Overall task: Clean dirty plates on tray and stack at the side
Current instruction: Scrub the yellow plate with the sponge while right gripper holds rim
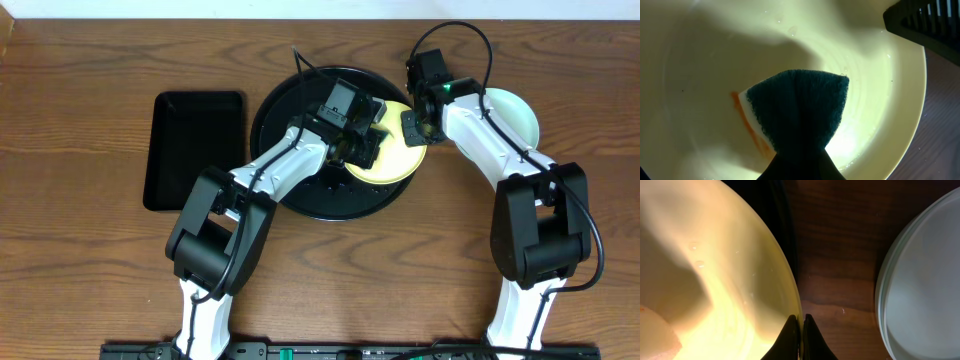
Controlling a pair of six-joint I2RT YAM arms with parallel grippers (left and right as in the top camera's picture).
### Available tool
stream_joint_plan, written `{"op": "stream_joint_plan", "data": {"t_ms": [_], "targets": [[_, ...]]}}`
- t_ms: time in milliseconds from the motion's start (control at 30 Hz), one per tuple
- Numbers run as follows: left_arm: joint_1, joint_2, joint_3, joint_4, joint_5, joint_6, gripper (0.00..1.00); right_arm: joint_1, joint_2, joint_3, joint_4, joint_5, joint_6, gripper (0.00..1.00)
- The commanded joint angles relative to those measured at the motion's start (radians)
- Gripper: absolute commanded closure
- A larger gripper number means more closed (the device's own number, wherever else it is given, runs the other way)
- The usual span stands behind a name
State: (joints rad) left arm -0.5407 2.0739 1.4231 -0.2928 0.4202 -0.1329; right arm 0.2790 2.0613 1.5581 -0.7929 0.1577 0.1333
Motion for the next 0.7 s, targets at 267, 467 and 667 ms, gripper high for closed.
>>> {"op": "stream_joint_plan", "data": {"t_ms": [267, 467, 667], "targets": [[-0.002, 0.025, -0.013, 0.04, 0.013, 0.009, 0.92, 0.007, -0.029, -0.009, -0.005, 0.044, 0.011, 0.99], [-0.006, 0.047, -0.014, 0.04, 0.013, 0.008, 0.92, 0.007, -0.029, -0.009, -0.008, 0.044, 0.011, 0.99], [-0.025, 0.076, -0.014, 0.047, 0.005, 0.009, 0.92, 0.008, -0.029, -0.009, -0.01, 0.044, 0.009, 0.99]]}}
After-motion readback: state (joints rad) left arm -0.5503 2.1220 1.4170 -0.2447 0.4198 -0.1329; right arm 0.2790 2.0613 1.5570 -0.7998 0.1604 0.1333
